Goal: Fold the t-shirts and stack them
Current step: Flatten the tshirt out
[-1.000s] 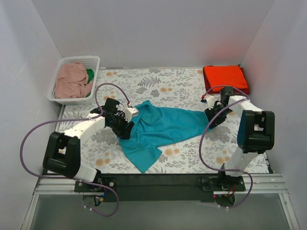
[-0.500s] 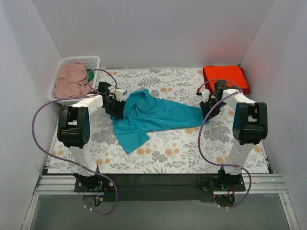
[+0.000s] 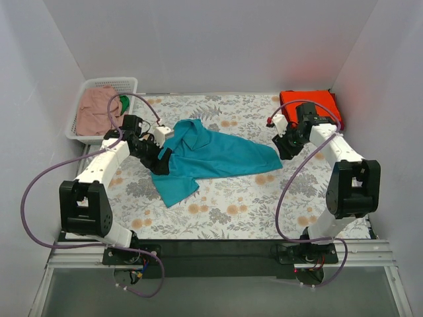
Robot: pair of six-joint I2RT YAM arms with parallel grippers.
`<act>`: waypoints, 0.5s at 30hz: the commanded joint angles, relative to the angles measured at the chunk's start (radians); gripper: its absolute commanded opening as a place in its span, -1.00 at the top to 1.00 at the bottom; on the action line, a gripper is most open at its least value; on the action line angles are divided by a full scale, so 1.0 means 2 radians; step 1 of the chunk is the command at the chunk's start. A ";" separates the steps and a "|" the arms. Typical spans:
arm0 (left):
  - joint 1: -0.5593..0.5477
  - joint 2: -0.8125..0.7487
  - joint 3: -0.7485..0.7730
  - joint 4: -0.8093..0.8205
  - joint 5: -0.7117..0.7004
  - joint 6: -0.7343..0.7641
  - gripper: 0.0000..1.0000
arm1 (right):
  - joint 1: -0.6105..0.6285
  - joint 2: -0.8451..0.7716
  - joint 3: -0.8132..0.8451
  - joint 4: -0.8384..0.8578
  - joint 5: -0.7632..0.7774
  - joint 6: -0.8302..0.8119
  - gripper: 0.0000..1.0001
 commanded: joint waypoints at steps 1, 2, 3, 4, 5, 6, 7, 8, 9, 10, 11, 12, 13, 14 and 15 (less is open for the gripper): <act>0.000 -0.003 -0.023 -0.049 0.025 0.029 -0.43 | 0.023 0.029 0.000 -0.001 0.008 -0.044 0.10; 0.000 -0.004 -0.024 -0.055 0.026 0.030 -0.44 | 0.031 0.036 0.003 -0.002 0.011 -0.055 0.08; 0.000 -0.004 -0.025 -0.059 0.027 0.029 -0.45 | 0.035 0.050 0.010 -0.002 0.012 -0.060 0.07; 0.000 -0.005 -0.027 -0.059 0.027 0.029 -0.48 | 0.042 0.059 0.013 -0.001 0.015 -0.065 0.06; 0.000 -0.005 -0.027 -0.062 0.028 0.030 -0.51 | 0.044 0.066 0.018 -0.002 0.016 -0.072 0.05; -0.001 -0.005 -0.027 -0.063 0.026 0.030 -0.60 | 0.047 0.073 0.019 -0.002 0.018 -0.076 0.06; 0.000 -0.005 -0.029 -0.064 0.025 0.030 -0.63 | 0.051 0.086 0.022 -0.003 0.022 -0.080 0.06; 0.000 -0.004 -0.030 -0.064 0.025 0.029 -0.67 | 0.052 0.093 0.022 -0.003 0.025 -0.087 0.07; 0.000 -0.005 -0.031 -0.064 0.024 0.029 -0.70 | 0.052 0.098 0.022 -0.002 0.027 -0.089 0.08; 0.000 -0.005 -0.035 -0.064 0.023 0.029 -0.73 | 0.053 0.109 0.024 -0.002 0.033 -0.091 0.09; 0.000 -0.005 -0.037 -0.064 0.024 0.028 -0.74 | 0.054 0.113 0.023 -0.001 0.037 -0.093 0.09; 0.000 -0.006 -0.039 -0.064 0.023 0.028 -0.75 | 0.054 0.122 0.022 0.000 0.040 -0.097 0.10; 0.000 -0.007 -0.041 -0.064 0.023 0.029 -0.76 | 0.053 0.125 0.022 0.003 0.044 -0.099 0.09; 0.000 -0.009 -0.047 -0.063 0.021 0.030 -0.77 | 0.054 0.126 0.019 0.005 0.047 -0.100 0.10; 0.000 -0.011 -0.050 -0.063 0.020 0.029 -0.77 | 0.054 0.129 0.017 0.007 0.047 -0.102 0.09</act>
